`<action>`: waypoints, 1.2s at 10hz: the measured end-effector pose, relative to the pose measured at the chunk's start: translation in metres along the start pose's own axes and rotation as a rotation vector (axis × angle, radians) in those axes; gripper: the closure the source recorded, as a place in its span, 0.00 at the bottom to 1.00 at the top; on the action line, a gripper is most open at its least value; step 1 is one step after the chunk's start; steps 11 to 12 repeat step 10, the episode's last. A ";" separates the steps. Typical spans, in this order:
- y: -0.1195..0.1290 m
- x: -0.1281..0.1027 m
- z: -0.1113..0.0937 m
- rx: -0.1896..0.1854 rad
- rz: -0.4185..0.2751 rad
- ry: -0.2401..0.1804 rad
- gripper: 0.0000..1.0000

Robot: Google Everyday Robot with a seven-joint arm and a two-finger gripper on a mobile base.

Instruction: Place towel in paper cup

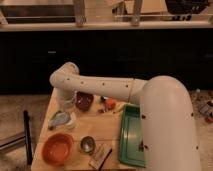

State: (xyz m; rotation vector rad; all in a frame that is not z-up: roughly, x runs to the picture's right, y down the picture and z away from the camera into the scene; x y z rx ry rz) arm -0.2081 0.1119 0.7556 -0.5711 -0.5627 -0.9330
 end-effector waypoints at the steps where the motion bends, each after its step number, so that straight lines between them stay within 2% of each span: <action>1: -0.001 0.000 -0.001 0.001 -0.001 0.000 0.37; 3: -0.001 0.002 -0.004 0.007 0.000 -0.003 0.22; 7: 0.001 0.007 -0.011 0.034 -0.004 -0.020 0.20; 12: 0.000 0.009 -0.014 0.046 -0.006 -0.021 0.20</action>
